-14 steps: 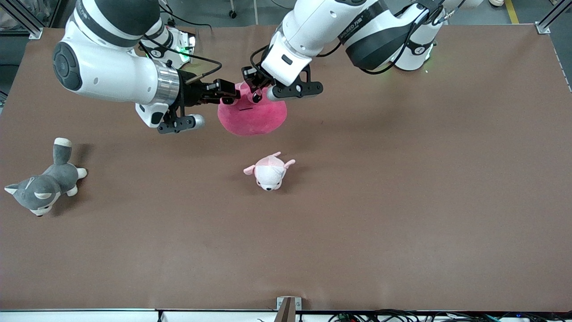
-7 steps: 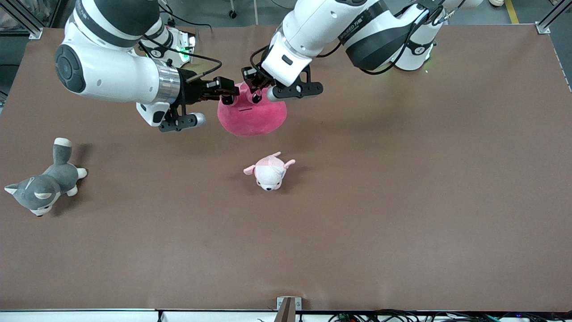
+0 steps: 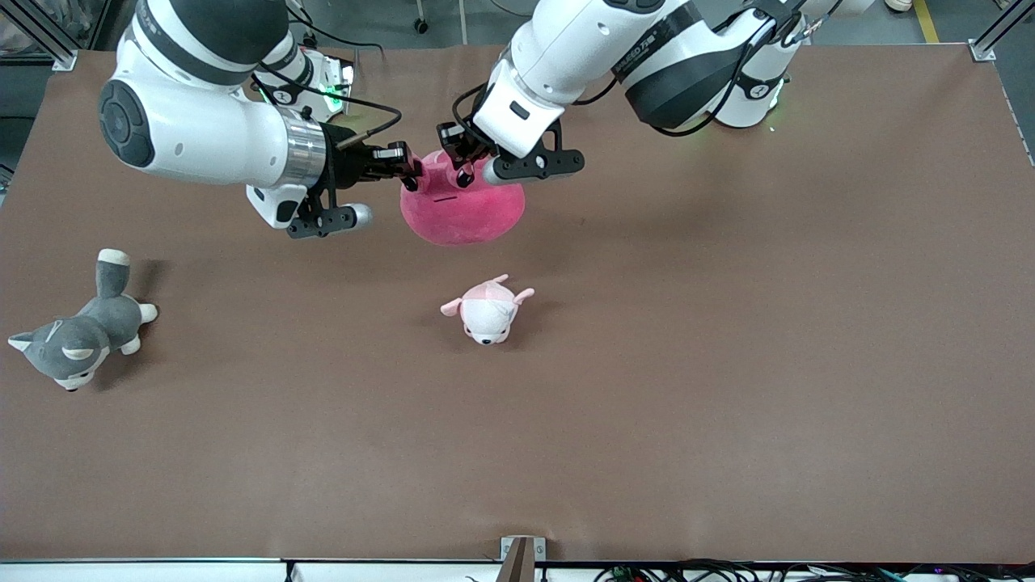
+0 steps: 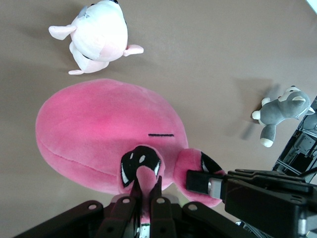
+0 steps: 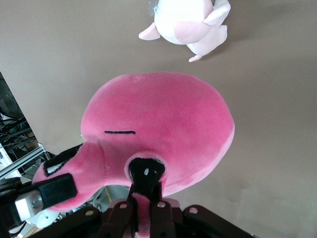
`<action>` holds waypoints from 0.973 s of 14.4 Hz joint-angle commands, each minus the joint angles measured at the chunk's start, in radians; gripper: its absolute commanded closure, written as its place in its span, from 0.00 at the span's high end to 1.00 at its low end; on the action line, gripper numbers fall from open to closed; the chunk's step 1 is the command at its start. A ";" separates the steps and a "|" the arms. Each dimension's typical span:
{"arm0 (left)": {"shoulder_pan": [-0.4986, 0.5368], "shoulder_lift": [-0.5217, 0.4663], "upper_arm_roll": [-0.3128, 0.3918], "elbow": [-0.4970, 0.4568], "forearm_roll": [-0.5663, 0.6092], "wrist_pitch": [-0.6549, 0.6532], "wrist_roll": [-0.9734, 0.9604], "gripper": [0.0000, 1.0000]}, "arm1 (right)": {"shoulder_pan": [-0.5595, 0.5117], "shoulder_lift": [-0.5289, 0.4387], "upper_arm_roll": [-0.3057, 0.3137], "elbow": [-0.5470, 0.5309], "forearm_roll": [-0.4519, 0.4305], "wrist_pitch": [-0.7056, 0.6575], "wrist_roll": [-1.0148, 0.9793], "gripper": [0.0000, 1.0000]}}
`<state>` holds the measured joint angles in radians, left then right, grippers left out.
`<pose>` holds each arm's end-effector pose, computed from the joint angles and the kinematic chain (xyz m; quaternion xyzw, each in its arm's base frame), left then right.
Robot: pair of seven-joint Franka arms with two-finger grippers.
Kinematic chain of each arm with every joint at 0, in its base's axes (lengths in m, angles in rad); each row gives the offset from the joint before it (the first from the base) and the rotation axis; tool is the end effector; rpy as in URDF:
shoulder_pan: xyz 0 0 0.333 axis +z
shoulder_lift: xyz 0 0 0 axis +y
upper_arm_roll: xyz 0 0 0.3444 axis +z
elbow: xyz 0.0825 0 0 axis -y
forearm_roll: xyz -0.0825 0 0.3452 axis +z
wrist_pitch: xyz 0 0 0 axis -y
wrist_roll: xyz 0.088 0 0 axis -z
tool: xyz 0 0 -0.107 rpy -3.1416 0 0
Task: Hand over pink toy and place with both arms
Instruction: 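Grasp the pink toy with the right gripper beside the left gripper, then open the left gripper while the right gripper carries the pink toy away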
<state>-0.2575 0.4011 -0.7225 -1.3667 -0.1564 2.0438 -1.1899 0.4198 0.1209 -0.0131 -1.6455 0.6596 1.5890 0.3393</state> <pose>0.4392 -0.4911 0.6077 0.9486 0.1657 -0.0900 0.2540 0.4795 0.2773 0.5795 -0.9433 0.0028 0.1951 0.2686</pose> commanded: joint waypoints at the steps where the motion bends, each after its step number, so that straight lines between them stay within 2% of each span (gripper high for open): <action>1: -0.014 0.018 0.003 0.028 0.000 0.006 -0.019 0.14 | 0.008 -0.012 -0.005 -0.002 -0.014 -0.006 0.014 0.01; 2: -0.012 0.018 0.003 0.025 0.003 0.006 -0.019 0.26 | 0.008 -0.012 -0.005 -0.002 -0.014 -0.007 0.012 0.01; 3: -0.011 0.015 0.005 0.025 0.008 0.004 -0.019 0.53 | 0.008 -0.012 -0.005 -0.002 -0.014 -0.008 0.012 0.01; 4: -0.011 0.004 0.008 0.020 0.052 0.003 -0.019 1.00 | 0.008 -0.013 -0.005 -0.002 -0.014 -0.011 0.010 0.01; 5: -0.006 -0.004 0.006 0.018 0.139 -0.008 -0.019 1.00 | 0.005 -0.015 -0.005 -0.002 -0.014 -0.018 0.015 0.01; 6: 0.000 -0.007 0.005 0.017 0.176 -0.025 -0.020 1.00 | -0.001 -0.017 -0.008 -0.002 -0.014 -0.029 0.007 0.01; 8: 0.014 -0.027 0.017 0.020 0.195 -0.088 -0.019 1.00 | -0.024 -0.021 -0.011 -0.002 -0.014 -0.055 0.001 0.01; 9: 0.045 -0.050 0.044 0.018 0.207 -0.124 -0.013 1.00 | -0.041 -0.023 -0.013 -0.005 -0.014 -0.061 -0.002 0.01; 11: 0.108 -0.067 0.055 0.020 0.210 -0.187 -0.008 1.00 | -0.094 -0.023 -0.013 -0.003 -0.023 -0.066 -0.009 0.01; 14: 0.233 -0.087 0.055 0.020 0.259 -0.252 0.032 1.00 | -0.192 -0.017 -0.013 0.006 -0.098 -0.055 -0.083 0.01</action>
<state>-0.0817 0.3385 -0.6634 -1.3427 0.0570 1.8313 -1.1757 0.2950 0.1164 -0.0354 -1.6427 0.5966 1.5409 0.2975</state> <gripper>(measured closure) 0.000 0.885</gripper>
